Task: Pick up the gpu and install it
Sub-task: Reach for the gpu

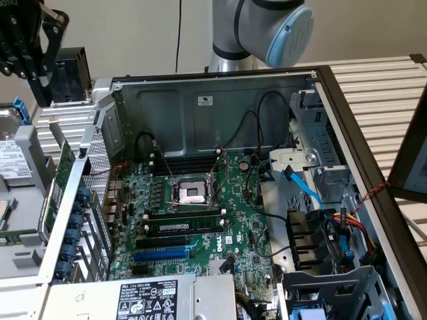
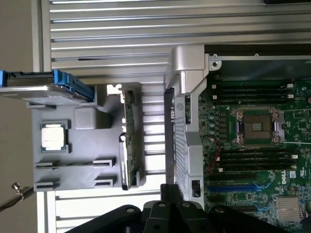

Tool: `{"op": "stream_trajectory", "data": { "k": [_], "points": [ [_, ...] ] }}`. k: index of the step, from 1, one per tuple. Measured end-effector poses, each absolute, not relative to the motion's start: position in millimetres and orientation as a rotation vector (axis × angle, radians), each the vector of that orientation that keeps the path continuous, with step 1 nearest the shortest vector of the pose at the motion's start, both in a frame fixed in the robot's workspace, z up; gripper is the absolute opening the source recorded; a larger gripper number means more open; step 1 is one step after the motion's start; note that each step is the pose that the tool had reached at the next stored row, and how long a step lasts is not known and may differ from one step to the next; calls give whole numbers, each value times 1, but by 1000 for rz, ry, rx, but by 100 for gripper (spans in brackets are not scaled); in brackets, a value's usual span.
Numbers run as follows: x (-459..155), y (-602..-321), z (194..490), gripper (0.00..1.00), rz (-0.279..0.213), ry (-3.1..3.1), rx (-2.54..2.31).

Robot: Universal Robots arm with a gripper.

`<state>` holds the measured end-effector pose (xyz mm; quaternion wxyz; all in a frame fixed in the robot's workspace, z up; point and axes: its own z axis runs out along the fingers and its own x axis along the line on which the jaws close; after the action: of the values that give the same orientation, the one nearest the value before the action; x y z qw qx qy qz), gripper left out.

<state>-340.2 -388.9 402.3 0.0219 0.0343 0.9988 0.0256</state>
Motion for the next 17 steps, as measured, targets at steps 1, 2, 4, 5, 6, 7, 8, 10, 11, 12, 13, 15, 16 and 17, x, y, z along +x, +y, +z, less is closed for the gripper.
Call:
{"op": "stream_trajectory", "data": {
  "k": [1, 2, 4, 5, 6, 7, 8, 10, 11, 12, 13, 15, 16, 17],
  "points": [
    [-341, -388, 402, 11, 79, 3095, 102],
    [-342, -388, 402, 11, 81, 3095, 97],
    [-345, -388, 401, 11, 100, 3096, 88],
    [-345, -388, 401, 11, 113, 3095, 86],
    [-345, -388, 400, 11, 129, 3095, 85],
    [-345, -388, 400, 11, 144, 3095, 83],
    [-347, -388, 399, 11, 162, 3095, 82],
    [-352, -387, 399, 11, 167, 3094, 78],
    [-353, -387, 399, 11, 167, 3094, 78],
    [-353, -387, 399, 11, 167, 3094, 78],
    [-353, -387, 399, 11, 167, 3094, 78],
    [-353, -387, 399, 11, 167, 3094, 78],
    [-353, -387, 399, 11, 167, 3094, 78],
    [-354, -387, 399, 11, 167, 3095, 78]
  ]
}}
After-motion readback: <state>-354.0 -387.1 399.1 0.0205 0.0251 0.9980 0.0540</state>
